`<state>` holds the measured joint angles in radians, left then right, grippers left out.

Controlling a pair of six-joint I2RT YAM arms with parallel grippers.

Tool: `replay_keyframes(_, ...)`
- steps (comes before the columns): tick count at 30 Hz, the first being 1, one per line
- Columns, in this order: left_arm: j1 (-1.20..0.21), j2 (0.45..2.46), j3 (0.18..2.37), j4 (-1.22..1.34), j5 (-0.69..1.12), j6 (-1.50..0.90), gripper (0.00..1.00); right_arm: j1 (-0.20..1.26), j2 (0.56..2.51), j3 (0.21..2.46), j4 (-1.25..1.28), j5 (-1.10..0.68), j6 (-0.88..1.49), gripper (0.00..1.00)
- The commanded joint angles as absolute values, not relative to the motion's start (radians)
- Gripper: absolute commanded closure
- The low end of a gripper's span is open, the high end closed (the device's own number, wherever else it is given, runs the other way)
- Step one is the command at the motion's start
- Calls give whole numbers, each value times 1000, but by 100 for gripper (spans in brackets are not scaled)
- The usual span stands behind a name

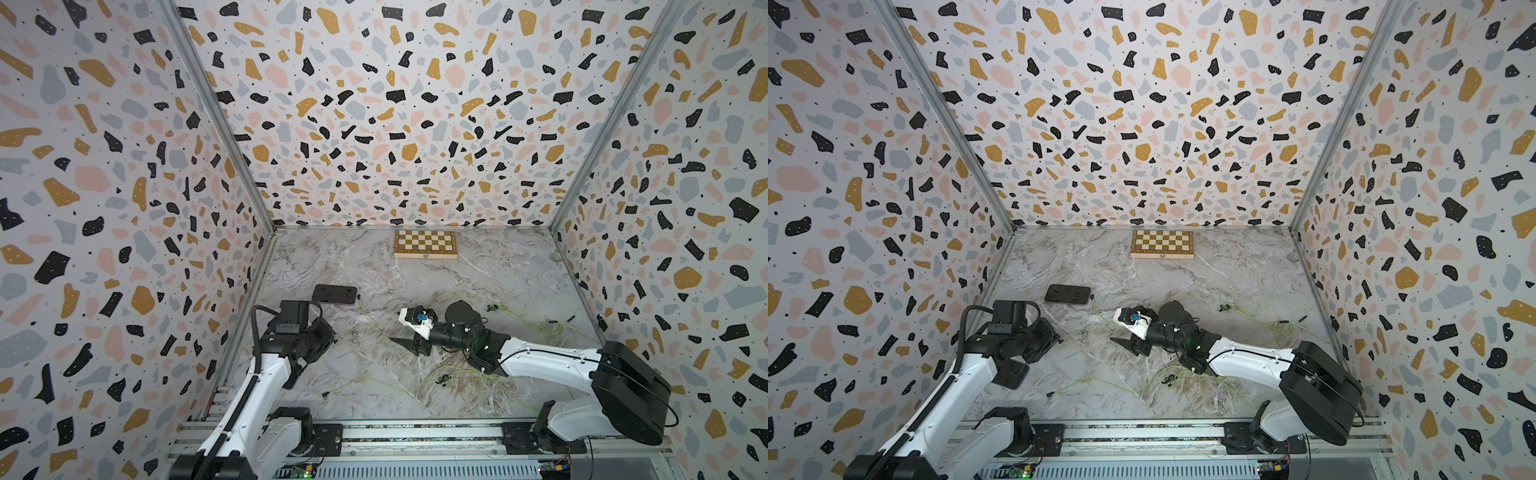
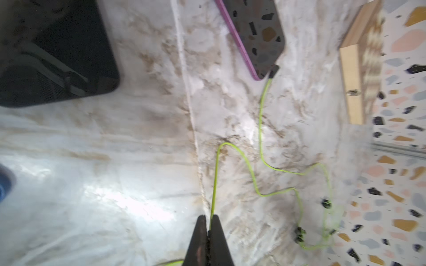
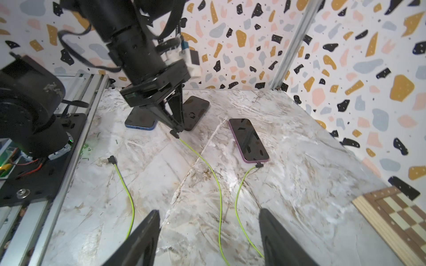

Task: Plug wired earphones into phones
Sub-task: Pick up the wired earphone from the center of the board.

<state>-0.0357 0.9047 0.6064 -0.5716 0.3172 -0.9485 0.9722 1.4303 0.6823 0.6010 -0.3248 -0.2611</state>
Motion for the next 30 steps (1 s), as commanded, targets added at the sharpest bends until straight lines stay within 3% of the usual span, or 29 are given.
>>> replay_keyframes(1,-44,833,672,-593,414,-1097,100,1018,1468,742,691,-331,-387,37)
replay_keyframes(7,-84,742,717,-581,415,-1316,100,1074,1581,815,832,-286,-435,42)
replay_keyframes(14,-145,737,775,-598,376,-1383,100,1100,1687,954,842,-253,-482,66)
replay_keyframes(22,-168,740,766,-580,380,-1417,100,1103,1721,985,820,-252,-544,67)
replay_keyframes(30,-197,726,778,-591,372,-1431,100,1102,1750,999,815,-214,-576,74)
